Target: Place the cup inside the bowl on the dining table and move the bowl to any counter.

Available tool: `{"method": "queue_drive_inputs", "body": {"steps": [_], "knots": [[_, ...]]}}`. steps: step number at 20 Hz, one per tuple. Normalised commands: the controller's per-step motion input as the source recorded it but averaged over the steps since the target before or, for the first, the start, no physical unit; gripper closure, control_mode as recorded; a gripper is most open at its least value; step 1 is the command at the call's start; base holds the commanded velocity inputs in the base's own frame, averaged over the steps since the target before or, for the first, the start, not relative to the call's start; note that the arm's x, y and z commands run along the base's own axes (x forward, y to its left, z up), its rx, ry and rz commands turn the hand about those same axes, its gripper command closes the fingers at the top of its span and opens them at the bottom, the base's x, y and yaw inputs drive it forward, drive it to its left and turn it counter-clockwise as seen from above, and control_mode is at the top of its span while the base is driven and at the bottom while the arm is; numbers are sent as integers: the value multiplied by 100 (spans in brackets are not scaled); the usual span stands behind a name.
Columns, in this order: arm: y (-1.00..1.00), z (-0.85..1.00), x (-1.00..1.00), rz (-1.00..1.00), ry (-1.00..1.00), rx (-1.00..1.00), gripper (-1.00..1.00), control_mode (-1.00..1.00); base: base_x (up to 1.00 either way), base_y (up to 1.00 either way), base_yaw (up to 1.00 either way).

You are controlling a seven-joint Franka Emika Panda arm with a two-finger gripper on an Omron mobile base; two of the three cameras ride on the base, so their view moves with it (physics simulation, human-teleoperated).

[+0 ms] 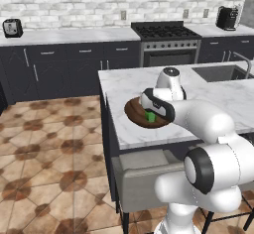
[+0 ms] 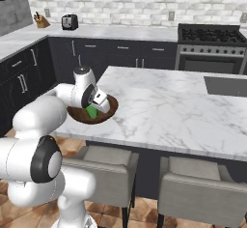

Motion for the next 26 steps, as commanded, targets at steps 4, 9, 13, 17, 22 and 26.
{"method": "queue_drive_inputs", "body": {"steps": [4, 9, 13, 17, 22, 26], "knots": [[0, 1, 0, 0, 1, 0, -100, -100, 0, 0, 0], [0, 12, -4, 0, 0, 0, -100, -100, 0, 0, 0], [0, 18, 0, 0, 0, -1, -100, -100, 0, 0, 0], [-1, 20, -3, 0, 0, 0, -100, -100, 0, 0, 0], [-13, 23, -10, 0, 0, 0, -100, -100, 0, 0, 0], [-33, 12, -10, 0, 0, 0, -100, -100, 0, 0, 0]]}}
